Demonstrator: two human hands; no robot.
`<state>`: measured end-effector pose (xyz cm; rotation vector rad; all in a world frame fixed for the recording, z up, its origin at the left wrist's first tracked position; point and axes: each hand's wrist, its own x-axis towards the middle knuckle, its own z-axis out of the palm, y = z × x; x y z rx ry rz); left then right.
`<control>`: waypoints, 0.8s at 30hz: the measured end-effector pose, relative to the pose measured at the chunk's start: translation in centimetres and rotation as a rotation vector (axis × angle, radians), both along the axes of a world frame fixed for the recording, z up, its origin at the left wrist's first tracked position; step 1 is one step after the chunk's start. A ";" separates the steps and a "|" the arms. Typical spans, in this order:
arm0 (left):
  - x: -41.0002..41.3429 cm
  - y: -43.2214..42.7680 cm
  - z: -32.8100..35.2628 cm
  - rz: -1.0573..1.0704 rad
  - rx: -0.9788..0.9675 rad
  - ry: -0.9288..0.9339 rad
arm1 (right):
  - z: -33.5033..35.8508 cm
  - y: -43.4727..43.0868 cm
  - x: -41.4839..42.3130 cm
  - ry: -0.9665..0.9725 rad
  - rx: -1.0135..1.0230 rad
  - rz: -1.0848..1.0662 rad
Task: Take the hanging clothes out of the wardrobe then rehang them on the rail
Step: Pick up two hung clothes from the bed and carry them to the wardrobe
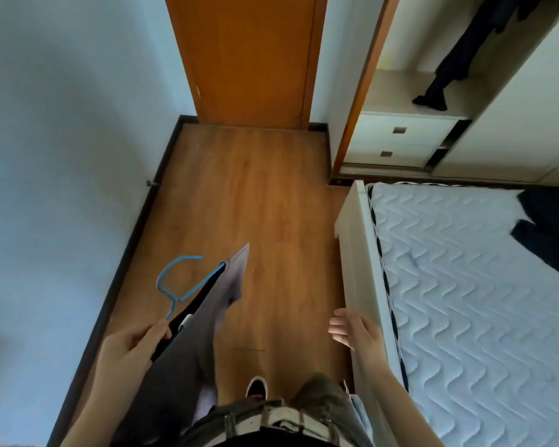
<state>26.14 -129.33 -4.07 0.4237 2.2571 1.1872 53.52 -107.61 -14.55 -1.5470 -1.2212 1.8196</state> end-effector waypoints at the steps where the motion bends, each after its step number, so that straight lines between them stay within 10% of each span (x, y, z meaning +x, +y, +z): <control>1: -1.5 1.2 0.3 -0.022 -0.012 0.034 | 0.0 0.6 -0.9 -0.008 -0.004 -0.011; 24: -28.7 49.5 -0.9 -0.015 0.014 0.075 | -2.8 48.9 -25.0 -0.030 -0.062 -0.089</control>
